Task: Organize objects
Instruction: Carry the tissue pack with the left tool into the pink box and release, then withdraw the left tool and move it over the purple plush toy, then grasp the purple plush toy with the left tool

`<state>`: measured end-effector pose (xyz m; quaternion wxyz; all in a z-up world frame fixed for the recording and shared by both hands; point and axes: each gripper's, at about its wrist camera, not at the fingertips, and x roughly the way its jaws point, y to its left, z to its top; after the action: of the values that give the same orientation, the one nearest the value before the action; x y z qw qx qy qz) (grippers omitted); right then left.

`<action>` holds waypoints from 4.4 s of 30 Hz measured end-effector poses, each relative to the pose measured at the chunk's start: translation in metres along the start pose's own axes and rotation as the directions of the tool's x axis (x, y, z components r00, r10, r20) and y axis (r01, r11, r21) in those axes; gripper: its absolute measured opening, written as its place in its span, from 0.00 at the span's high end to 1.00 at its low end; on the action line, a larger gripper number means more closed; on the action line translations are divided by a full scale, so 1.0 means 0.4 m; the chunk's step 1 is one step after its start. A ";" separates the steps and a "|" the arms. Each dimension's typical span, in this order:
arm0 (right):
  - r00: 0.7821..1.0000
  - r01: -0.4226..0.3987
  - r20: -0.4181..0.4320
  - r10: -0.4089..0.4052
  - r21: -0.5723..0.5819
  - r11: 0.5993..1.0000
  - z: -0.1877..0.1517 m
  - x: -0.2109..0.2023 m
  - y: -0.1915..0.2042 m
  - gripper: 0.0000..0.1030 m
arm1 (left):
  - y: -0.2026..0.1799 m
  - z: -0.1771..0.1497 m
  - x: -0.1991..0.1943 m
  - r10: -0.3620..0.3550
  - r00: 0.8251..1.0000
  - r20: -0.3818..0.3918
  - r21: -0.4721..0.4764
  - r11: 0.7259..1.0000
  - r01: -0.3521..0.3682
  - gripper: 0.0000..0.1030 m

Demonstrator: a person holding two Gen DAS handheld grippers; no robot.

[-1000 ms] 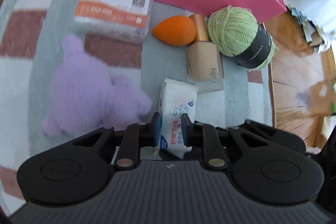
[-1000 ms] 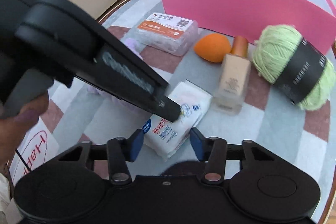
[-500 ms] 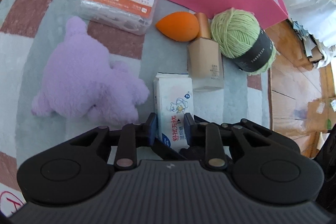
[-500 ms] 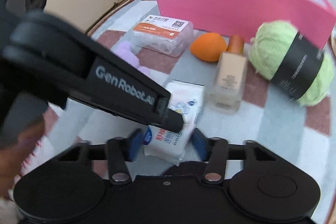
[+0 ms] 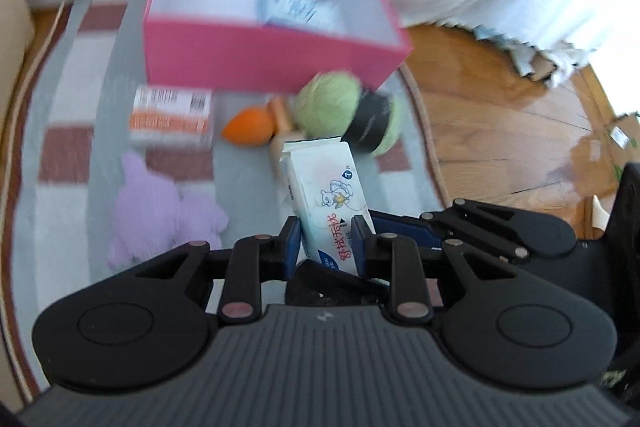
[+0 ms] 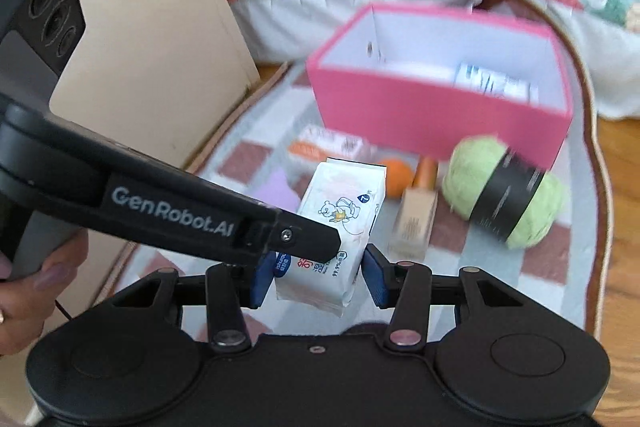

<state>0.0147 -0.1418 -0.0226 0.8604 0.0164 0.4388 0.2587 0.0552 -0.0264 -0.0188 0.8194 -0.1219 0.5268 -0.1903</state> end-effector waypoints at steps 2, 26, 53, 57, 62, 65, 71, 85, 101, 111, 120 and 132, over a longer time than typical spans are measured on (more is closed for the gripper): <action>0.999 0.003 0.042 -0.002 -0.032 0.999 0.028 -0.046 0.004 0.49 | -0.023 0.029 -0.053 -0.010 0.999 0.044 0.045 0.999 0.008 0.75; 0.988 0.133 0.069 -0.137 0.056 0.989 0.431 0.137 -0.312 0.49 | -0.004 0.537 0.244 -0.058 0.998 0.004 -0.006 0.998 0.058 0.75; 0.939 0.274 -0.234 -0.253 0.058 0.960 0.392 0.368 -0.389 0.42 | 0.084 0.508 0.531 -0.100 0.992 -0.077 -0.135 0.987 0.089 0.57; 0.958 0.260 -0.141 -0.250 0.056 0.964 0.384 0.277 -0.369 0.33 | 0.043 0.503 0.468 -0.049 0.997 -0.056 -0.036 0.998 0.047 0.54; 0.980 0.197 -0.052 -0.193 0.100 0.975 0.375 0.140 -0.354 0.33 | 0.012 0.499 0.364 -0.042 0.998 -0.049 0.026 0.999 0.044 0.54; 0.986 0.168 -0.007 -0.169 0.097 0.981 0.371 0.068 -0.339 0.33 | -0.002 0.473 0.276 -0.034 0.999 0.002 0.081 0.996 0.033 0.50; 0.990 0.124 0.052 -0.128 0.067 0.990 0.352 -0.045 -0.295 0.33 | 0.004 0.418 0.113 -0.018 0.999 0.033 0.133 0.991 0.014 0.49; 0.997 0.036 0.069 -0.030 -0.093 0.995 0.271 -0.188 -0.102 0.22 | 0.049 0.268 -0.159 0.068 0.993 0.094 0.192 0.978 -0.085 0.41; 0.978 -0.190 -0.062 0.197 0.104 0.976 0.119 -0.007 -0.045 0.22 | 0.209 0.105 -0.051 0.087 0.996 -0.016 -0.001 0.996 -0.087 0.39; 0.935 -0.224 -0.230 0.271 0.211 0.952 0.054 0.219 -0.023 0.22 | 0.335 0.052 0.047 0.133 0.990 -0.056 -0.093 0.986 -0.138 0.41; 0.931 -0.183 -0.270 0.244 0.232 0.955 0.010 0.333 -0.008 0.22 | 0.399 -0.002 0.169 0.126 0.989 -0.083 -0.164 0.977 -0.138 0.52; 0.967 -0.108 -0.205 0.149 0.200 0.974 -0.011 0.346 -0.008 0.50 | 0.409 -0.047 0.178 0.089 0.996 0.007 -0.220 0.972 -0.085 0.64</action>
<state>0.0792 -0.0818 -0.1295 0.7827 0.0970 0.5512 0.2721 0.0946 0.0892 -0.1504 0.8129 -0.1901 0.5425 -0.0939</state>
